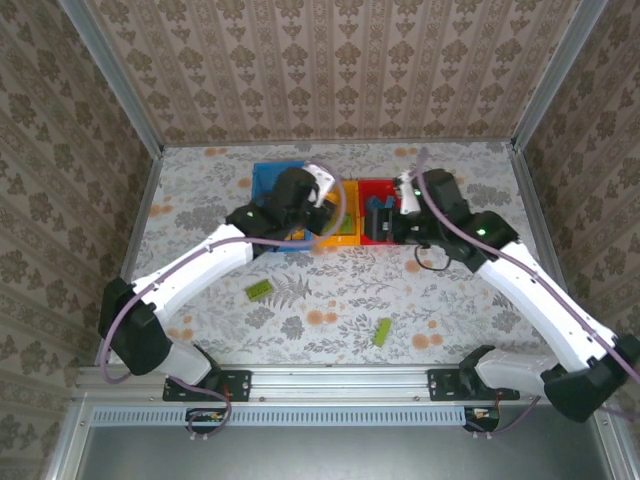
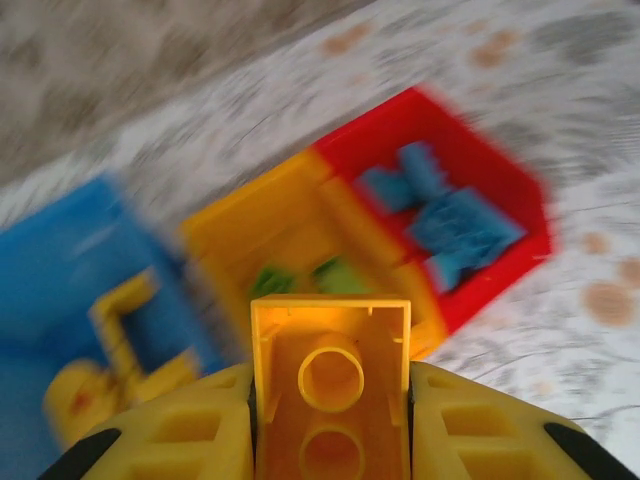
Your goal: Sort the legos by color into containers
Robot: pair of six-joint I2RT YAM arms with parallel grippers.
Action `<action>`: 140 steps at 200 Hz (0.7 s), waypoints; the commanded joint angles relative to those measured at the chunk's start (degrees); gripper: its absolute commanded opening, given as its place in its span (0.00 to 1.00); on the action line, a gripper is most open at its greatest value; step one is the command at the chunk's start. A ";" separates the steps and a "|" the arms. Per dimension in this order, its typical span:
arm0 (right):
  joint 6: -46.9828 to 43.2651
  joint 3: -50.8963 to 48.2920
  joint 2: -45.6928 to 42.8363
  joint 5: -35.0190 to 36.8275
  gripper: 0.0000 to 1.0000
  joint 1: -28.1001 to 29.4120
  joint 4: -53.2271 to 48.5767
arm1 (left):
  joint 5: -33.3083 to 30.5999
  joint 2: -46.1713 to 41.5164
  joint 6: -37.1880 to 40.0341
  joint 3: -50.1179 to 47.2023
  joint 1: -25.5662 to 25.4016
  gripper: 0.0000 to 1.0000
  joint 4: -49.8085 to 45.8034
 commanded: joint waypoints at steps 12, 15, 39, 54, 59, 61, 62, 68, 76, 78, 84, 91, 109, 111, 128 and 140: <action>-1.15 3.94 6.18 1.72 0.65 3.80 5.87 | -1.73 2.19 -11.92 2.11 8.31 0.27 -14.29; -1.15 4.18 6.85 1.41 0.65 3.93 5.74 | -1.60 2.88 -12.37 2.70 8.90 0.27 -15.13; -1.72 5.58 11.73 -0.37 0.65 4.91 5.13 | -1.54 10.15 -15.55 8.19 12.15 0.26 -21.33; -1.74 5.80 13.35 -1.11 0.65 5.34 5.52 | -1.44 14.14 -16.82 10.62 13.13 0.26 -23.06; -1.69 5.91 13.67 -1.28 0.65 5.49 5.65 | -1.43 15.50 -17.24 11.59 13.37 0.27 -23.61; -1.70 5.89 13.84 -1.31 0.65 5.53 5.66 | -1.43 15.97 -17.35 11.78 13.46 0.27 -23.83; -1.73 5.90 13.87 -1.35 0.65 5.58 5.71 | -1.43 16.22 -17.41 12.04 13.49 0.27 -23.91; -1.73 6.13 14.21 -1.50 0.65 5.69 5.75 | -1.64 17.75 -17.64 13.15 13.71 0.26 -24.57; -1.80 6.27 14.67 -1.57 0.65 5.85 5.75 | -2.45 19.43 -17.95 14.85 13.87 0.26 -25.65; -1.84 6.20 14.75 -1.64 0.65 5.88 5.75 | -2.79 19.87 -18.10 15.30 13.91 0.26 -25.96; -1.85 6.30 14.94 -1.75 0.65 5.90 5.71 | -3.41 21.13 -18.39 16.25 14.09 0.26 -26.57; -1.85 6.34 15.22 -1.91 0.65 5.98 5.67 | -3.65 22.33 -18.41 17.15 14.33 0.26 -27.04; -1.82 6.14 15.63 -2.35 0.65 6.07 5.33 | -4.11 24.95 -18.43 18.80 14.55 0.26 -28.12; -1.85 6.10 15.64 -2.41 0.65 6.07 5.23 | -4.17 25.19 -18.43 18.95 14.63 0.26 -28.27; -1.77 5.69 15.91 -2.71 0.65 6.06 4.54 | -4.77 26.71 -18.38 19.30 14.74 0.26 -29.00; -1.59 5.18 15.91 -2.99 0.65 6.07 4.04 | -4.82 27.21 -18.37 18.86 14.83 0.28 -28.71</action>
